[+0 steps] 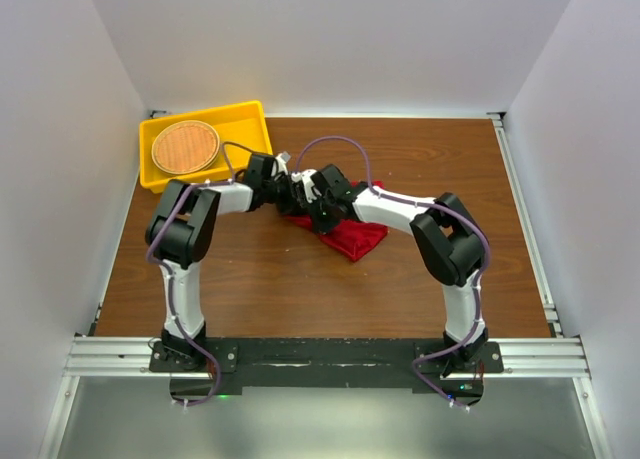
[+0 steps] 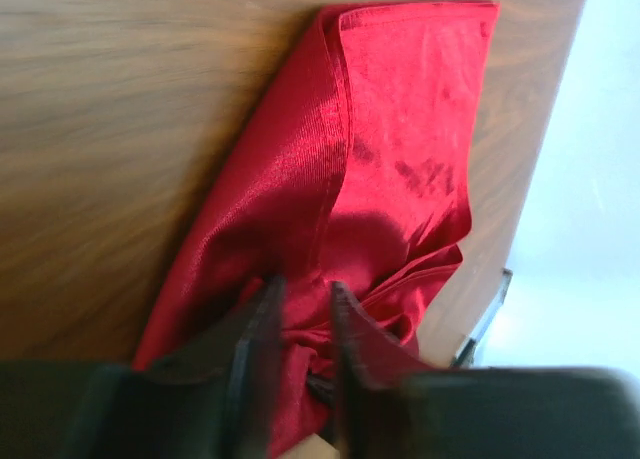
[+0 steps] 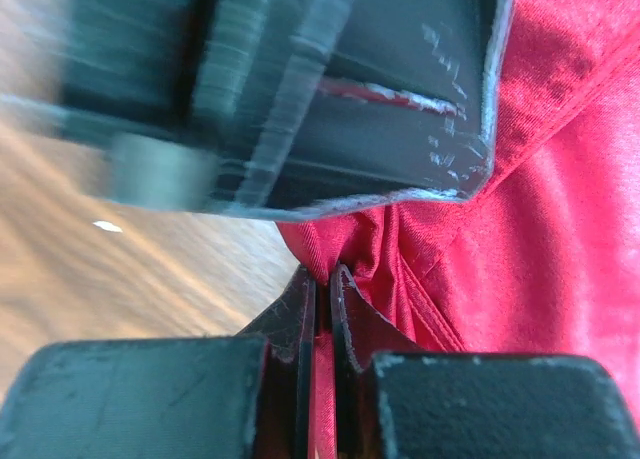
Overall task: Fold the napkin, place the utensils inside, and roll it up
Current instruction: Roll the napkin with the utensil
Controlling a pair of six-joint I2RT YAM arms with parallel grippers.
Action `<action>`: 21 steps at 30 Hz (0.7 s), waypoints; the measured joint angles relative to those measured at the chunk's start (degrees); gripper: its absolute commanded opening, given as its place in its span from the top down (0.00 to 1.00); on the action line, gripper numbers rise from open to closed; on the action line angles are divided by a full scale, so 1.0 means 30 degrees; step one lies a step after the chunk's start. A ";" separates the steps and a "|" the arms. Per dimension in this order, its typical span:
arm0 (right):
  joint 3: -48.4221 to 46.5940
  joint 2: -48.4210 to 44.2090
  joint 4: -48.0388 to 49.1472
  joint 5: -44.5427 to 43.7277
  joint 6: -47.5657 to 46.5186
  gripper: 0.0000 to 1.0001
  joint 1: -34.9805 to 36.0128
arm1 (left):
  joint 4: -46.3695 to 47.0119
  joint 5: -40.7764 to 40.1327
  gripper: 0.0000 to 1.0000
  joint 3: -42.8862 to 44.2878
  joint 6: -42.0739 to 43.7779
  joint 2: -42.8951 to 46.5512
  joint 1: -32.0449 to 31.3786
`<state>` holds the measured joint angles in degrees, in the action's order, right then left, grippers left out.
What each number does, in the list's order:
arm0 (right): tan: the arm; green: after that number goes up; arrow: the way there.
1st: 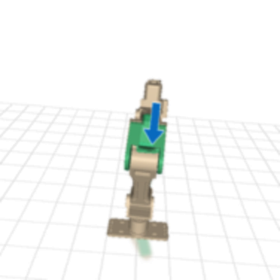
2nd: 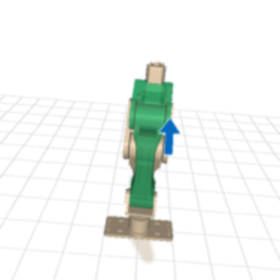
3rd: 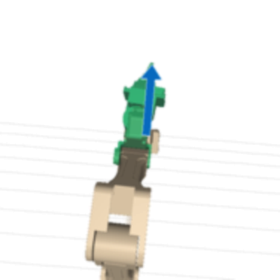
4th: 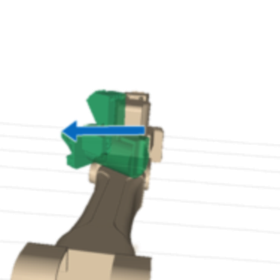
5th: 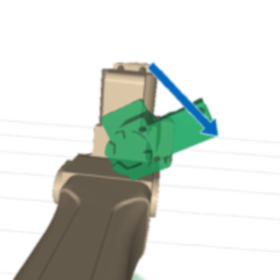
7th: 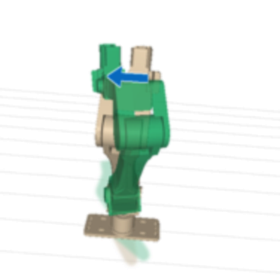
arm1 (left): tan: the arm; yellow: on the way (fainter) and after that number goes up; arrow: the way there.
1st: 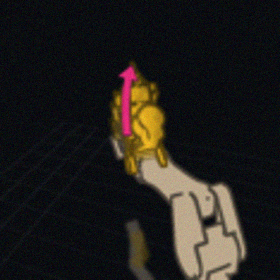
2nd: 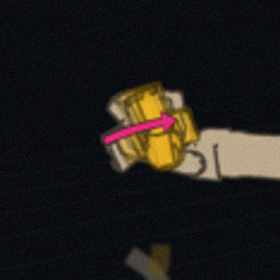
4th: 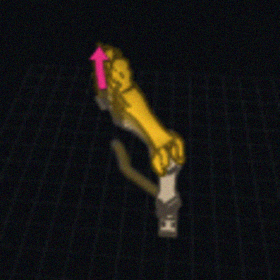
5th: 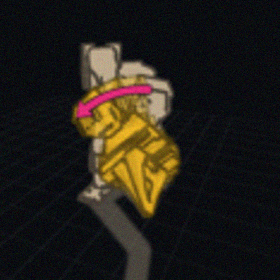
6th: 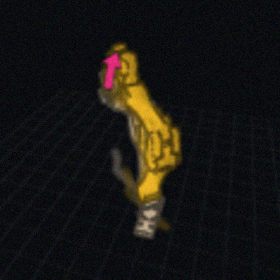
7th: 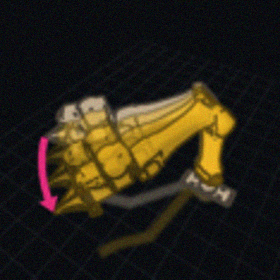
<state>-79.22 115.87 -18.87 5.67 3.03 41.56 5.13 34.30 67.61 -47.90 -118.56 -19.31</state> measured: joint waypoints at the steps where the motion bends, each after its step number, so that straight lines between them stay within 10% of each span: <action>1: 0.0117 0.0000 0.0321 0.0605 0.0226 1.00 -0.0160 | -0.0328 -0.0175 0.56 -0.0124 0.0226 0.0328 0.0146; 21: 0.1792 0.2623 0.5748 1.4061 0.7665 1.00 -0.3155 | -0.5676 -0.2565 0.34 -0.6521 -0.0233 0.9923 0.2514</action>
<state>-73.84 123.74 -1.63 47.86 26.02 32.10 -11.90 26.61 48.05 -48.60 -88.79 -11.77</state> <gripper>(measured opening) 0.039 0.657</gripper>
